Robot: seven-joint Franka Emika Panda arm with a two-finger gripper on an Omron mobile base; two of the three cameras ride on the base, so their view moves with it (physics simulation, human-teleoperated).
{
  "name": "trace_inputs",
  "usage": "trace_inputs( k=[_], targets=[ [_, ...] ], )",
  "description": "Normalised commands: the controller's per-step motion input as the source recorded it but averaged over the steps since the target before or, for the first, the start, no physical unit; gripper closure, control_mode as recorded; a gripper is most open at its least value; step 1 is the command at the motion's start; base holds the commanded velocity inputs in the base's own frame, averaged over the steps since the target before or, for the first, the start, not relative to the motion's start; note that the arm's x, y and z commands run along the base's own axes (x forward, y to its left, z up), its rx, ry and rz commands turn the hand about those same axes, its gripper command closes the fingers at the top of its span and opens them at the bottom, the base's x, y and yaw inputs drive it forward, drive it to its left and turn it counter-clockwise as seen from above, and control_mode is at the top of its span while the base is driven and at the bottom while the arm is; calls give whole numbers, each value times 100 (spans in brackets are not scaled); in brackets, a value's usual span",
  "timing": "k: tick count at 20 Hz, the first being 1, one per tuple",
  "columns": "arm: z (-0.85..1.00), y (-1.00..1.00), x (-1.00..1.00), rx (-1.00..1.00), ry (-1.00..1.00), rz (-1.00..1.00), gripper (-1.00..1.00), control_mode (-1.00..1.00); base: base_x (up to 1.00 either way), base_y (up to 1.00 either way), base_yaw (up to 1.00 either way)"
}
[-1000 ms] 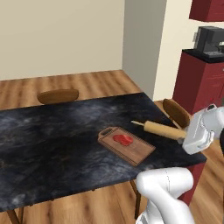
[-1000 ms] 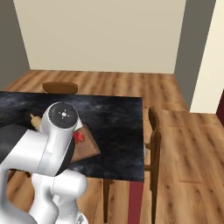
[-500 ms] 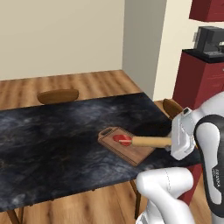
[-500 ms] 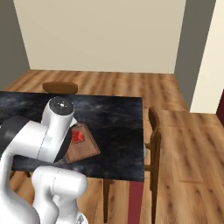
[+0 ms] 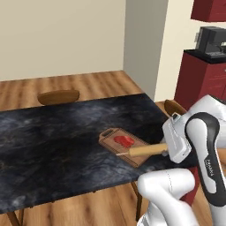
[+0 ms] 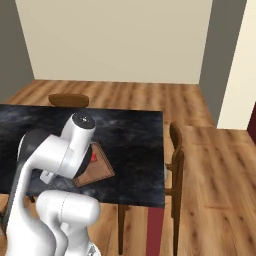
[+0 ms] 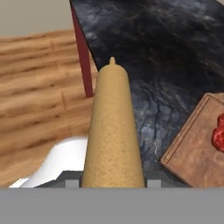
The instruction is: Open the cabinet, retrieve the rolling pin, and place it next to the meat on the cutting board to prepare for tenderizing.
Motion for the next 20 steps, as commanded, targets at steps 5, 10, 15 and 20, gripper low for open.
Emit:
trace_inputs(
  k=[5, 10, 15, 20],
  targets=[
    [-16, 0, 25, 2, 1, 21, 100, -100, 0, 0, 0],
    [-10, -1, 36, 2, 0, 19, 100, -100, 0, 0, 0],
    [-20, -9, 31, 1, 3, 10, 100, -100, 0, 0, 0],
    [-32, -11, 22, 0, 4, 2, 100, -100, 0, 0, 0]
  ],
)
